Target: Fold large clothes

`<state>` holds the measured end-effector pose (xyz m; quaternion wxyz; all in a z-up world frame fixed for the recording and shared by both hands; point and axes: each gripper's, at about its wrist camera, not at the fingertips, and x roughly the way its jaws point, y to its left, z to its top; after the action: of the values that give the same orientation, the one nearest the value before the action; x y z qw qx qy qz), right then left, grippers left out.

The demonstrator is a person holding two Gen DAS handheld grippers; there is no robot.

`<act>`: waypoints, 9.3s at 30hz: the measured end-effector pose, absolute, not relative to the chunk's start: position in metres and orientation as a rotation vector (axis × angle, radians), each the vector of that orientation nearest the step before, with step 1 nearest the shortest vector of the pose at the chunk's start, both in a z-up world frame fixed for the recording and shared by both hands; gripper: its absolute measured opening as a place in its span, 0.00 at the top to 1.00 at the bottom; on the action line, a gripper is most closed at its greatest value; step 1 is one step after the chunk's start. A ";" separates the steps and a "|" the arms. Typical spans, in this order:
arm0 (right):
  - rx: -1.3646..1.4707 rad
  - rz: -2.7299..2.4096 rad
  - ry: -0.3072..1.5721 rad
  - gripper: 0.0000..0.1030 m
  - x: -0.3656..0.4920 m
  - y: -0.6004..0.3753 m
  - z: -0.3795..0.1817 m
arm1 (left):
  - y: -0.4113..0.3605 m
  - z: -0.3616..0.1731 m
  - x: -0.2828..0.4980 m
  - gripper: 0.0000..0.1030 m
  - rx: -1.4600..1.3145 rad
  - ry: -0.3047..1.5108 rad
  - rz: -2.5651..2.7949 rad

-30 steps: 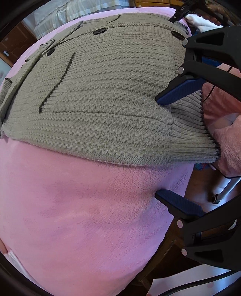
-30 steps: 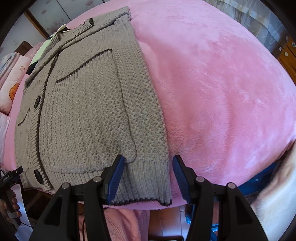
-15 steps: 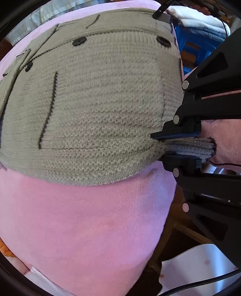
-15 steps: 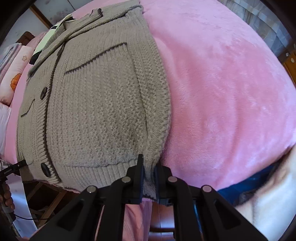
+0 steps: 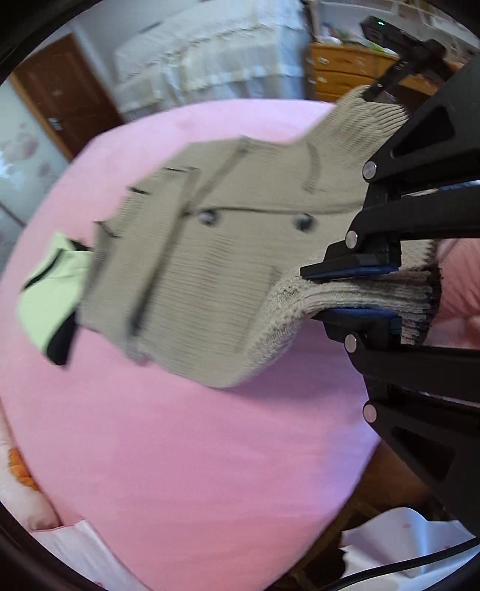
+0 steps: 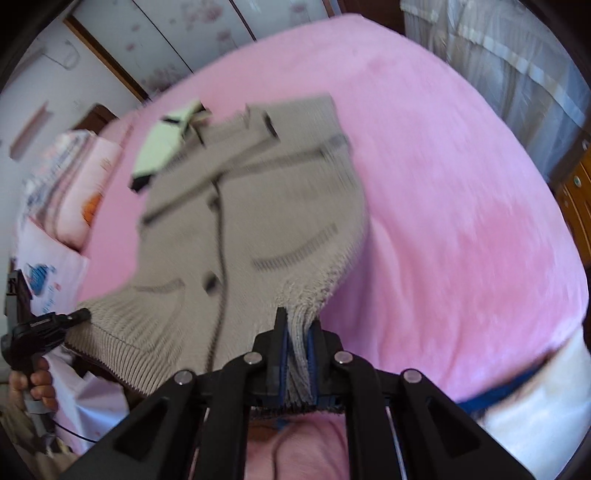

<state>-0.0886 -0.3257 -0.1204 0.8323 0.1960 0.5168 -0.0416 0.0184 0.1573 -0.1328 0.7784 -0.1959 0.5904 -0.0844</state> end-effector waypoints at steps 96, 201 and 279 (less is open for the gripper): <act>0.268 -0.057 1.103 0.92 0.245 -0.413 -0.200 | 0.078 -0.193 0.350 0.93 -0.009 1.136 -0.165; 0.267 -0.302 1.177 1.00 0.090 -0.392 -0.287 | 0.112 -0.314 0.207 0.04 -0.059 1.187 0.130; 0.195 0.057 0.899 0.60 0.128 -0.222 -0.243 | 0.105 -0.333 0.220 0.05 -0.762 0.799 -0.367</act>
<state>0.1280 -0.2221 -0.2433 0.8956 0.0941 0.4340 0.0275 0.2199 0.1050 -0.3327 0.8356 -0.3598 0.3772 -0.1734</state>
